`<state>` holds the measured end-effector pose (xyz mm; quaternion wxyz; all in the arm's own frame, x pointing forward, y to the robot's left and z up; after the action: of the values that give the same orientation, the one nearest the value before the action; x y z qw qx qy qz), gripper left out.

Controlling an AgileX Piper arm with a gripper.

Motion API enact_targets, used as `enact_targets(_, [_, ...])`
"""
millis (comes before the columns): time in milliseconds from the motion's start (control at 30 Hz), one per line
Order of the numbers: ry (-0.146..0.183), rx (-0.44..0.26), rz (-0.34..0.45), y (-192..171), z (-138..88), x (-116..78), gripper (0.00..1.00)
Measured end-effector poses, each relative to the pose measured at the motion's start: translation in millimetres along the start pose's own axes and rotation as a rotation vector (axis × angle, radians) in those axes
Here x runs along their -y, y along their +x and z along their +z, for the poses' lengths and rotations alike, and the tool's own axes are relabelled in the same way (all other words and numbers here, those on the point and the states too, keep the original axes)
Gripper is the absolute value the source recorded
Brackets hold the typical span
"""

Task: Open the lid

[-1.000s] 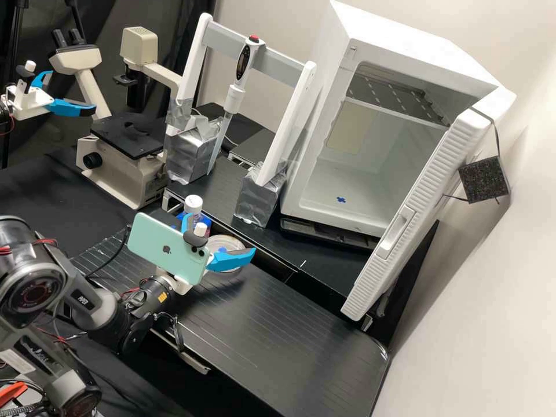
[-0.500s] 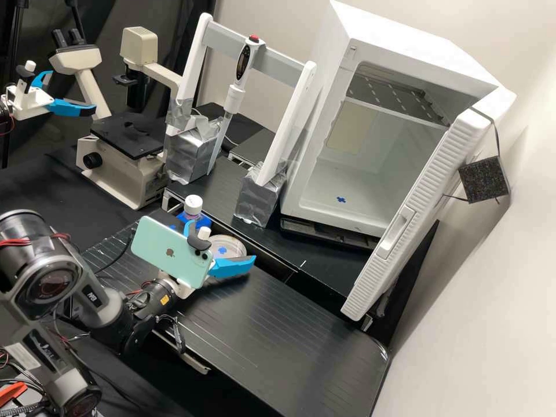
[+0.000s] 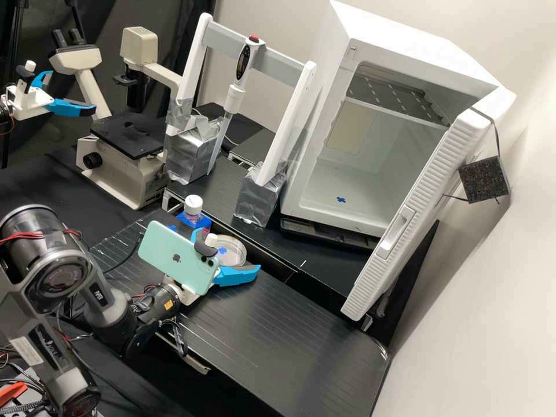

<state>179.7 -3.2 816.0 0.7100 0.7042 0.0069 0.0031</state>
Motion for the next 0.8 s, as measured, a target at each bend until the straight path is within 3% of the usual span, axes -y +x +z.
enact_targets(267, [-0.003, -0.001, 0.0, -0.4, 0.3, -0.7, 0.0])
enact_targets(800, [0.025, -0.016, -0.008, -1.8, -0.2, -2.2, 0.0])
